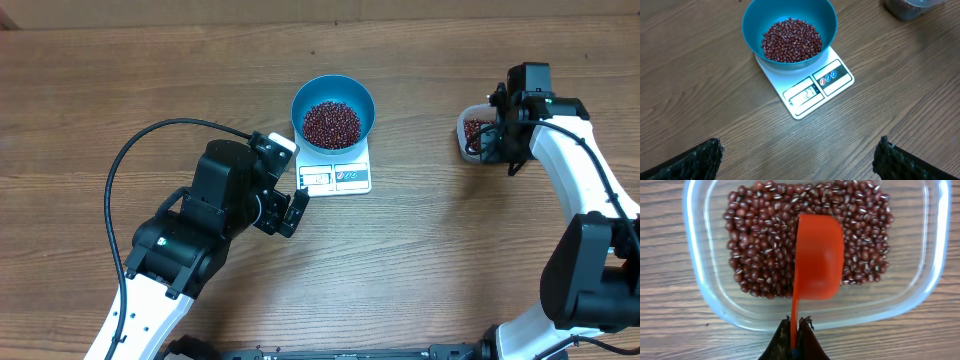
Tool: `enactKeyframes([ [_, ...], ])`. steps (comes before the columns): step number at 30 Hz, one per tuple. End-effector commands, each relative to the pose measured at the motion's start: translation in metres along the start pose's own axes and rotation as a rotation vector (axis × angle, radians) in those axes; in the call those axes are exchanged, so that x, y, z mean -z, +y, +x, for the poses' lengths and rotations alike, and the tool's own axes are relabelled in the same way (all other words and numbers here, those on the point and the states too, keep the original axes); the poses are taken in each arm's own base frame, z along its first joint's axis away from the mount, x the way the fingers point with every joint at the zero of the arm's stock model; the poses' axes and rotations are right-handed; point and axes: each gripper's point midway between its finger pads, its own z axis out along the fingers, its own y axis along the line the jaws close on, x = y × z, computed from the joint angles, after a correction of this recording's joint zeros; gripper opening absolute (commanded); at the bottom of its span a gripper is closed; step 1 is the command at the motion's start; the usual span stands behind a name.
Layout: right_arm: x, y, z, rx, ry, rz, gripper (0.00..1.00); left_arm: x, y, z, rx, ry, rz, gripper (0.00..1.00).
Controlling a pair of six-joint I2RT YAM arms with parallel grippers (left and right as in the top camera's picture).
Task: Scoop item into bowl and weigh 150g on scale
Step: 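Scoop more beans from the tub with the right gripper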
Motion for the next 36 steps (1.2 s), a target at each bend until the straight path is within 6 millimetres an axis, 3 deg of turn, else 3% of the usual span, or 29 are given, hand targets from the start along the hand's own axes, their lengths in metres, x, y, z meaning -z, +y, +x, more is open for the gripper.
enactKeyframes([
  [1, -0.001, 0.007, -0.001, 0.002, -0.002, -0.047, 0.04, 0.005, -0.001, -0.005, -0.014, -0.024, 0.007, 0.99],
  [20, 0.0, 0.024, -0.006, -0.003, -0.023, -0.165, 0.04, 0.005, -0.001, -0.005, -0.014, -0.024, 0.007, 1.0],
  [32, 0.001, 0.014, -0.01, -0.083, -0.049, -0.281, 0.04, 0.005, -0.001, -0.005, -0.014, -0.024, 0.007, 1.0],
  [36, -0.007, 0.009, -0.007, -0.104, -0.028, -0.29, 0.04, 0.005, -0.001, -0.005, -0.014, -0.024, 0.007, 1.0],
])
